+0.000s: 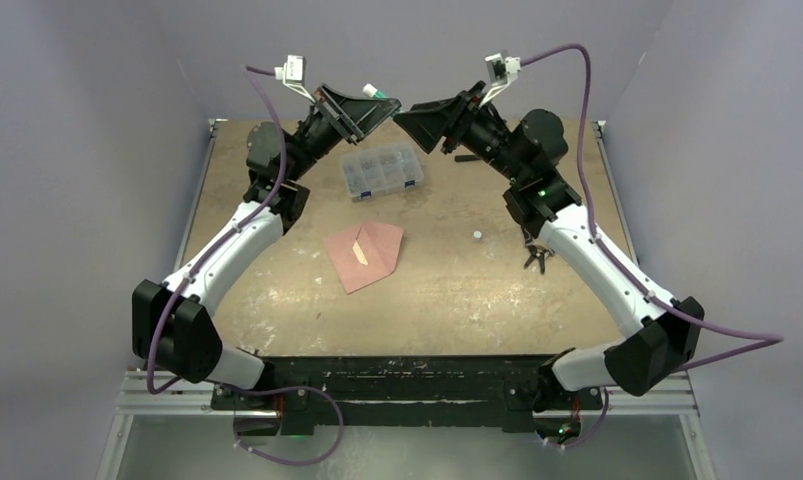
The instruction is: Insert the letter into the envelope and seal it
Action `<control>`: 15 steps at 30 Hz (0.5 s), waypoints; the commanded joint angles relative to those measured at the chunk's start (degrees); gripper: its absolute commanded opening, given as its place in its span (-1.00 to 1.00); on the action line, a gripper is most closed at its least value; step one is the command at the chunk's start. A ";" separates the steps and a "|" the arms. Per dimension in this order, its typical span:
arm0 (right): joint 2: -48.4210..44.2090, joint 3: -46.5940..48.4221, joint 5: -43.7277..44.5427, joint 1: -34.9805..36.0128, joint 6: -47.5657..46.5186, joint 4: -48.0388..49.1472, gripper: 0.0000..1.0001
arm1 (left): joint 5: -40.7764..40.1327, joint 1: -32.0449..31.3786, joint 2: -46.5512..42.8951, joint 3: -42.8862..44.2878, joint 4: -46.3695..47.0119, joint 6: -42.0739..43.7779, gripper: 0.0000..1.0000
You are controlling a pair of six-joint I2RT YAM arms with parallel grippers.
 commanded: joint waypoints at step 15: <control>1.31 -0.93 -2.64 0.10 5.95 7.53 -0.36 | 2.63 -0.12 -0.49 3.64 -1.03 0.56 -1.00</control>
